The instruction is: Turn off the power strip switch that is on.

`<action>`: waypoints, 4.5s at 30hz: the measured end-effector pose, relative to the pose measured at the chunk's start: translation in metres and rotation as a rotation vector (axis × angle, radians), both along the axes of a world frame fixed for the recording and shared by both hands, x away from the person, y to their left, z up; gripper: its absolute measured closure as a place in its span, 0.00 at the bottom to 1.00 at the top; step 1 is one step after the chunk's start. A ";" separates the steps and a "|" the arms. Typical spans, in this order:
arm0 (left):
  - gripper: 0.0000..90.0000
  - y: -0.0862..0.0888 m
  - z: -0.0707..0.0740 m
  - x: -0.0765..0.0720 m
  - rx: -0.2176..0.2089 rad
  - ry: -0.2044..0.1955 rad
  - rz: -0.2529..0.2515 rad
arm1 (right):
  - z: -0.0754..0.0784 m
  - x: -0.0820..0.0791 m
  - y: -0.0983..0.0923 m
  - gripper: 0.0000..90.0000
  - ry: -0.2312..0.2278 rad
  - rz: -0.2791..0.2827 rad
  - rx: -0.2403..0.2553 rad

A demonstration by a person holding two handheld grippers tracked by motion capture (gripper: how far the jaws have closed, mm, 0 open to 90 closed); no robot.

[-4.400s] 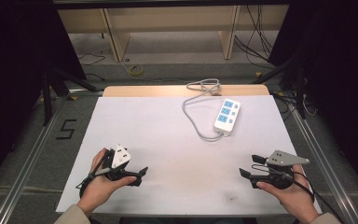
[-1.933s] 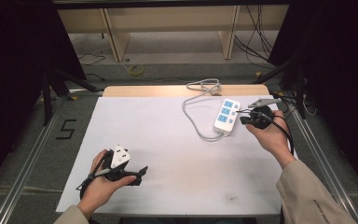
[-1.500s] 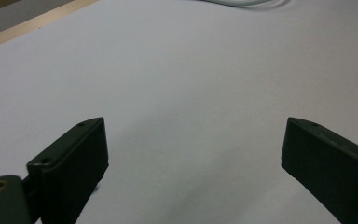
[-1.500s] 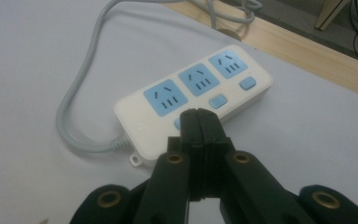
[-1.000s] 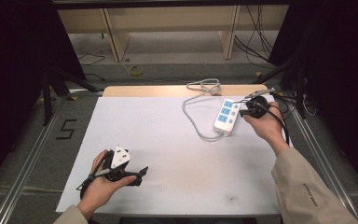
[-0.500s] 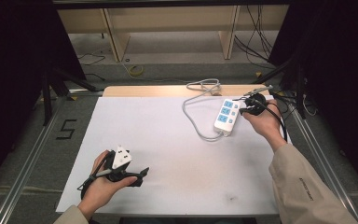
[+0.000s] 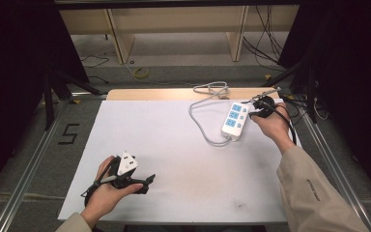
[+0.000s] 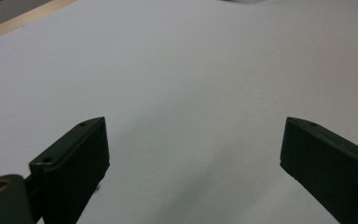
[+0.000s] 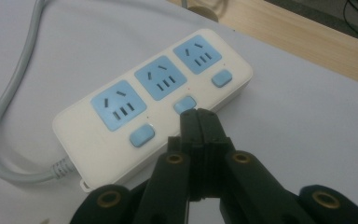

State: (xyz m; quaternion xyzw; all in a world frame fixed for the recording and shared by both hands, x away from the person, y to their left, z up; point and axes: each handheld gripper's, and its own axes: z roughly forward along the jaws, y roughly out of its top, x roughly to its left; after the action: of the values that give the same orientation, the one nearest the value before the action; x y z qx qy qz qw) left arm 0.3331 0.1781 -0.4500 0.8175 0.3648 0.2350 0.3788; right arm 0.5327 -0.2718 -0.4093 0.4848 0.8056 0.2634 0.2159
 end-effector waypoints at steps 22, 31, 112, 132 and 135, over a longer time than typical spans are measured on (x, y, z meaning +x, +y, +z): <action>0.09 0.000 0.000 0.001 -0.001 0.003 -0.005 | -0.005 0.024 0.012 1.00 0.018 0.002 -0.022; 0.09 -0.001 -0.001 0.001 -0.003 0.003 -0.006 | -0.007 0.030 0.019 1.00 0.028 0.010 -0.027; 0.09 -0.001 0.000 0.001 -0.007 0.002 -0.010 | -0.029 0.050 0.028 1.00 0.098 -0.016 -0.045; 0.09 -0.001 0.000 0.001 -0.005 0.003 -0.013 | -0.029 0.053 0.029 1.00 0.132 -0.018 -0.057; 0.09 -0.002 0.000 0.000 -0.009 0.002 -0.011 | -0.029 0.054 0.029 1.00 0.147 -0.028 -0.053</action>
State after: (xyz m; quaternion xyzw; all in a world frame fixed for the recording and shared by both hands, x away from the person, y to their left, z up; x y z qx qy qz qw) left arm 0.3334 0.1766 -0.4502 0.8180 0.3614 0.2305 0.3834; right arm 0.5867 -0.2429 -0.4379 0.5083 0.8190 0.2028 0.1727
